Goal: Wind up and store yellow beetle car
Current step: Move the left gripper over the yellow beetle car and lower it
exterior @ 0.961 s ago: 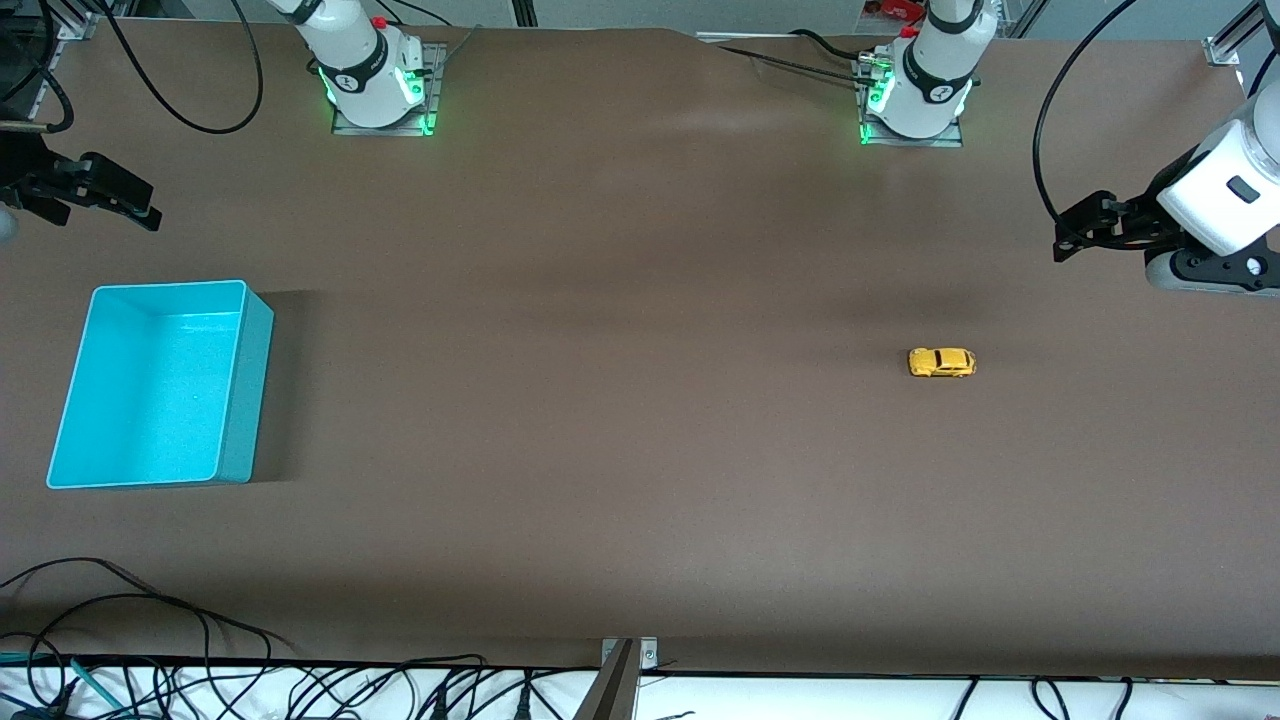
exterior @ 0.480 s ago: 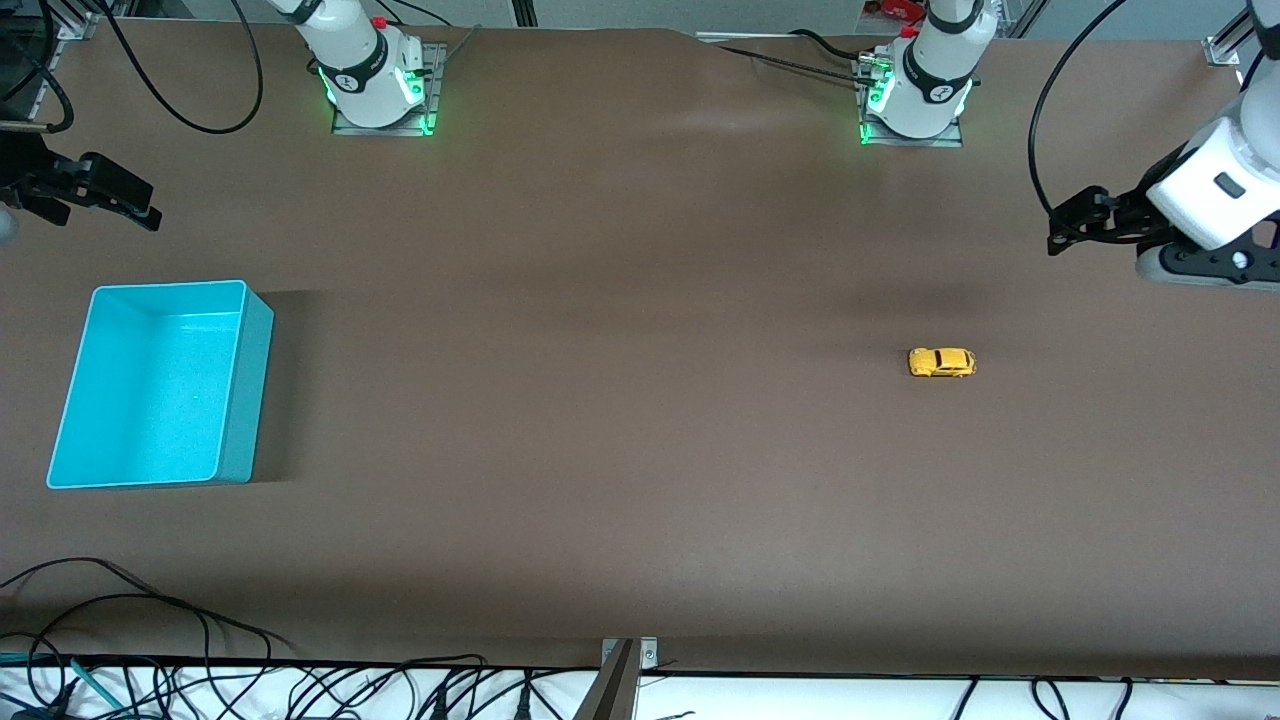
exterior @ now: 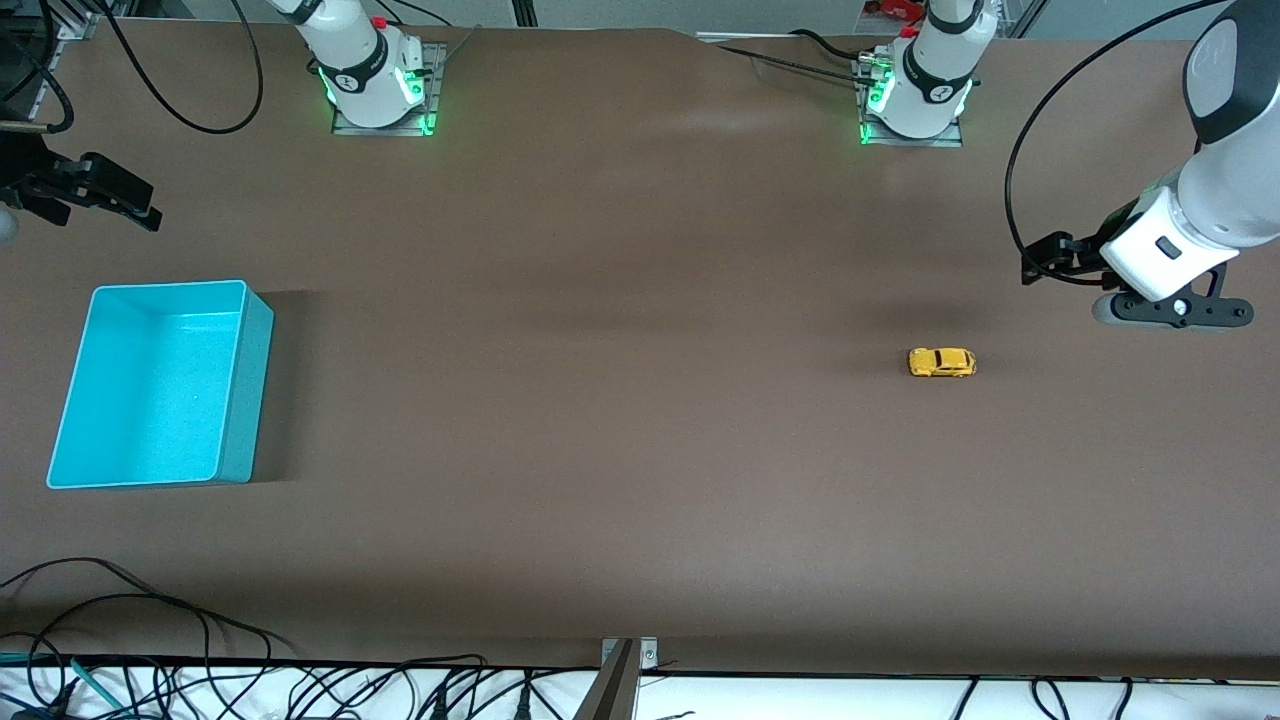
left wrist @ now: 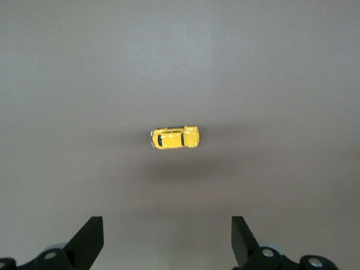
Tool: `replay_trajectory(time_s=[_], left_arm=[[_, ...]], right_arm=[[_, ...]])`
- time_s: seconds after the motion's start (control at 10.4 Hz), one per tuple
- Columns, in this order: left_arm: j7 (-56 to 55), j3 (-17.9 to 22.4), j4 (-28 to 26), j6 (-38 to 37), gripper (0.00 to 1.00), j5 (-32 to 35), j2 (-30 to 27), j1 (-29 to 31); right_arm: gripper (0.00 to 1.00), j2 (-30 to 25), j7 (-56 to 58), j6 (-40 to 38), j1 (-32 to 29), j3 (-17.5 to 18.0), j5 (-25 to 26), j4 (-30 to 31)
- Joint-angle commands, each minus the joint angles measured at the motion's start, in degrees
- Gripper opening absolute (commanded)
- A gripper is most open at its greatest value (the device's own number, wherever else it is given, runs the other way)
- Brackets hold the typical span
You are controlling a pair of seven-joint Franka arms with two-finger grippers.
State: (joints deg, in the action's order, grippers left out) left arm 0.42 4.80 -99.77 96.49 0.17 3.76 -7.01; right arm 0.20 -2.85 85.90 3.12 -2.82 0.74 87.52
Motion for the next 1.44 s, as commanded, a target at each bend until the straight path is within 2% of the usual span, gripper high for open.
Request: replay_trajectory(time_s=[0.0, 0.38, 0.77, 1.06, 1.15, 1.34], left_arm=[[0.1, -0.2, -7.2, 9.0, 1.0, 0.4, -1.0, 1.1], [-0.3, -0.2, -14.6, 18.2, 1.0, 0.4, 0.5, 2.9], [0.0, -0.2, -26.2, 33.6, 1.0, 0.4, 1.1, 4.0], [0.8, -0.3, -27.0, 34.2, 1.0, 0.5, 3.4, 4.0], [6.1, -0.3, -27.1, 34.2, 1.0, 0.8, 4.6, 3.9], [23.5, -0.2, -27.1, 34.9, 1.0, 0.8, 6.7, 4.0]], right_arm=[[1.0, 0.2, 0.6, -0.3, 0.1, -0.1, 0.1, -0.9], [1.0, 0.2, 0.6, -0.3, 0.1, -0.1, 0.1, -0.9], [1.0, 0.2, 0.6, -0.3, 0.1, -0.1, 0.0, -0.9], [1.0, 0.2, 0.6, -0.3, 0.1, -0.1, 0.0, -0.9], [1.0, 0.2, 0.6, -0.3, 0.1, -0.1, 0.0, -0.9], [1.0, 0.2, 0.6, -0.3, 0.1, -0.1, 0.0, -0.9]])
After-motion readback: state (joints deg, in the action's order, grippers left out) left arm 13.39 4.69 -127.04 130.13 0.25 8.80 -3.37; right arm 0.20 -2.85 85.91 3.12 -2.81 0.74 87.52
